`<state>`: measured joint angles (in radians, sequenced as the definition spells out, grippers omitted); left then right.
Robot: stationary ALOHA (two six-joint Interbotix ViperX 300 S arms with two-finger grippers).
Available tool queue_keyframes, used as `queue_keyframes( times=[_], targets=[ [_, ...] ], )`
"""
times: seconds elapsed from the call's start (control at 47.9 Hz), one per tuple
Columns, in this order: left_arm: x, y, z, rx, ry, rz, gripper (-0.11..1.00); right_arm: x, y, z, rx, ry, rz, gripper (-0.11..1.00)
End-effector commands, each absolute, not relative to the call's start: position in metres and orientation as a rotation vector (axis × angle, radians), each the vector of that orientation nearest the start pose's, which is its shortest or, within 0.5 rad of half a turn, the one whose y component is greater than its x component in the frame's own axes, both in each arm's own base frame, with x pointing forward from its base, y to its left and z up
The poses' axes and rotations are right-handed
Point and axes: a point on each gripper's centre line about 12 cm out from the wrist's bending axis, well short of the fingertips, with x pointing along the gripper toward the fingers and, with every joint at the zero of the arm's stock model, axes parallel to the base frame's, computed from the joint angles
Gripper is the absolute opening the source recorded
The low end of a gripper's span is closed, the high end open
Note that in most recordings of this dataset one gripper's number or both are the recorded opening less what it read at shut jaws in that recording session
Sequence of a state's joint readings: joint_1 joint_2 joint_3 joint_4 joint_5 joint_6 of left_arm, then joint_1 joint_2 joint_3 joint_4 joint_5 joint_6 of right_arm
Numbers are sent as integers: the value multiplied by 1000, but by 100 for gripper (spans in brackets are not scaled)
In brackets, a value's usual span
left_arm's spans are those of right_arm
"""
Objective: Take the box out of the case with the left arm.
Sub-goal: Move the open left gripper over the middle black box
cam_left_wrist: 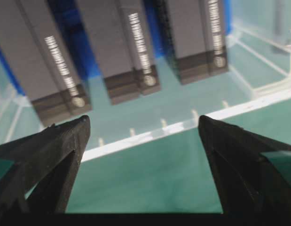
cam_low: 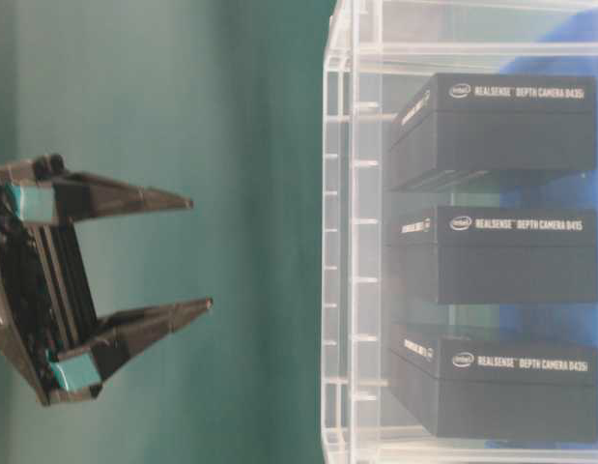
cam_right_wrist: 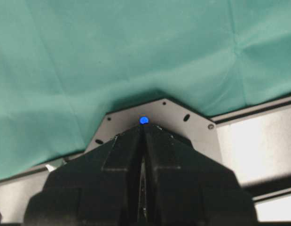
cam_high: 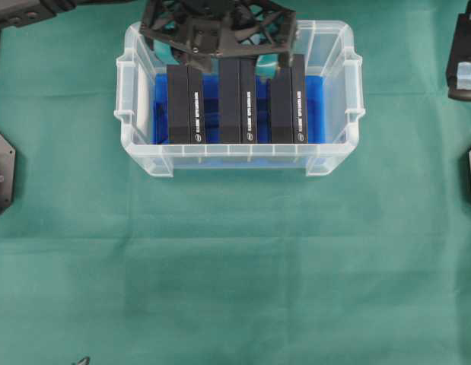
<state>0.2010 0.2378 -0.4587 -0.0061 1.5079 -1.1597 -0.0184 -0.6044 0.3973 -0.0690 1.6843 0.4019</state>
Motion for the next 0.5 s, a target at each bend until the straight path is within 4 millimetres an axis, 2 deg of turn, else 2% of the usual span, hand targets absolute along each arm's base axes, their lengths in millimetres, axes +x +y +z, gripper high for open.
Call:
queue_keyframes(
  times=[0.0, 0.481],
  targets=[
    [446, 88, 375, -1123, 995, 866, 98, 183, -12, 356, 297, 1422, -368, 1],
    [456, 90, 371, -1122, 994, 865, 98, 183, -12, 355, 298, 1425, -370, 1]
  ],
)
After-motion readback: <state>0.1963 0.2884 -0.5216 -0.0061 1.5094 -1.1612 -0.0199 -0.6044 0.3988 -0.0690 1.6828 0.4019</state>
